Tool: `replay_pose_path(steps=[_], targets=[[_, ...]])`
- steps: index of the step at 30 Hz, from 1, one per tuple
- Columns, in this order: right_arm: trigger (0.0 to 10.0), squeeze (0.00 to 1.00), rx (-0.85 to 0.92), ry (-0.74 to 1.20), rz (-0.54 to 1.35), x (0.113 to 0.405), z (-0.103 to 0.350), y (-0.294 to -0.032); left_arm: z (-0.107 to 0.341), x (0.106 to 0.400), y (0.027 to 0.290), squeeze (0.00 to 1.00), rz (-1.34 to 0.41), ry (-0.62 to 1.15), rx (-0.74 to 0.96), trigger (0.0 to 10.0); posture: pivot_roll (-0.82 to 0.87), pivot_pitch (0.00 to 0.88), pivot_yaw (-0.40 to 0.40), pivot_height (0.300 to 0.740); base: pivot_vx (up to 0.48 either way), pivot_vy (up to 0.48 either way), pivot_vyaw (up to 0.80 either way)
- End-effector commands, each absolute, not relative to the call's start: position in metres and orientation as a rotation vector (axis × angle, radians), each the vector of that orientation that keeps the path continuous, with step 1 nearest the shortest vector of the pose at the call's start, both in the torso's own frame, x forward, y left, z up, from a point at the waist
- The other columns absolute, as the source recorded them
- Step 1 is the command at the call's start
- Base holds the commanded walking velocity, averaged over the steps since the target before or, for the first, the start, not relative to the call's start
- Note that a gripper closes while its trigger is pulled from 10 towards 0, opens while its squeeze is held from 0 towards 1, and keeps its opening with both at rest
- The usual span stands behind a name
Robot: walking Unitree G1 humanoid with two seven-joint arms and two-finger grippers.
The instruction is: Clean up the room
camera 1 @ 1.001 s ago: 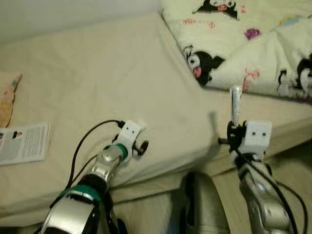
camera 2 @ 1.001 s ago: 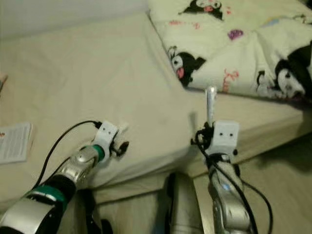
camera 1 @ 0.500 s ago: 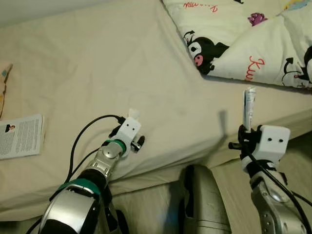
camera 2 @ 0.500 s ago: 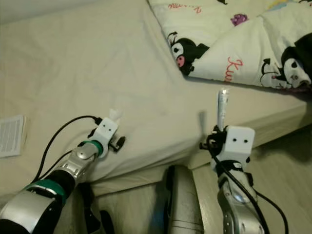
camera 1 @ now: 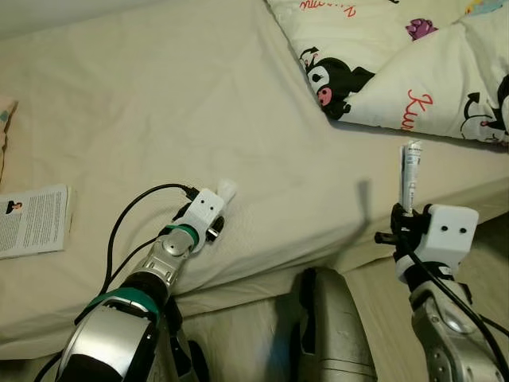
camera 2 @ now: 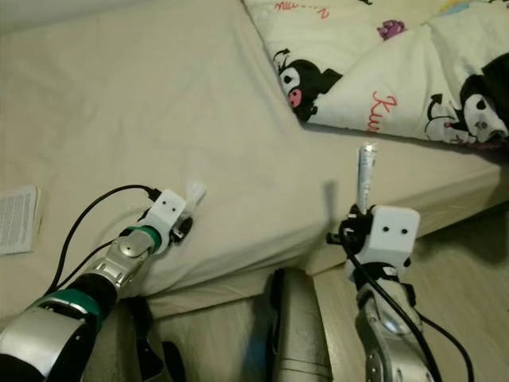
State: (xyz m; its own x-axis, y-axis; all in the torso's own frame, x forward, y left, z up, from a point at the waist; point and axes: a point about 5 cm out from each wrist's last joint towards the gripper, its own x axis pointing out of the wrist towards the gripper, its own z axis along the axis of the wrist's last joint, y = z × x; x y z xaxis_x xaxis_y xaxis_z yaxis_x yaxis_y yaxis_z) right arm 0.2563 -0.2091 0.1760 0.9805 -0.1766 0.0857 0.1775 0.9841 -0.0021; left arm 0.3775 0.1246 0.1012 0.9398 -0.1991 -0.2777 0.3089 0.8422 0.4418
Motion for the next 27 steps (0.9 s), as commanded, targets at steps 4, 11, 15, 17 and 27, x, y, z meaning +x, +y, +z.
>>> replay_pose_path(steps=[4,11,15,17,27], targets=[[10.0,0.00,-0.015,-0.066,-0.185,0.254,0.173,-0.213,0.084,0.370,0.136,0.00,-0.269,0.322,0.518,0.0,-0.23,0.321,0.177,0.535,0.000,0.000,0.00],[10.0,0.00,-0.024,-0.064,-0.179,0.255,0.173,-0.213,0.085,0.371,0.137,0.00,-0.270,0.320,0.525,0.0,-0.23,0.314,0.178,0.535,0.000,0.000,0.00],[10.0,0.00,-0.025,-0.066,-0.178,0.255,0.173,-0.212,0.086,0.371,0.138,0.00,-0.267,0.321,0.525,0.0,-0.23,0.310,0.178,0.535,0.000,0.000,0.00],[10.0,0.00,-0.025,-0.066,-0.176,0.256,0.173,-0.212,0.086,0.371,0.139,0.00,-0.264,0.321,0.525,0.0,-0.23,0.307,0.178,0.535,0.000,0.000,0.00],[10.0,0.00,0.014,-0.052,-0.164,0.264,0.156,-0.204,0.085,0.369,0.150,0.00,-0.270,0.303,0.494,0.0,-0.12,0.188,0.200,0.535,0.000,0.000,0.00]])
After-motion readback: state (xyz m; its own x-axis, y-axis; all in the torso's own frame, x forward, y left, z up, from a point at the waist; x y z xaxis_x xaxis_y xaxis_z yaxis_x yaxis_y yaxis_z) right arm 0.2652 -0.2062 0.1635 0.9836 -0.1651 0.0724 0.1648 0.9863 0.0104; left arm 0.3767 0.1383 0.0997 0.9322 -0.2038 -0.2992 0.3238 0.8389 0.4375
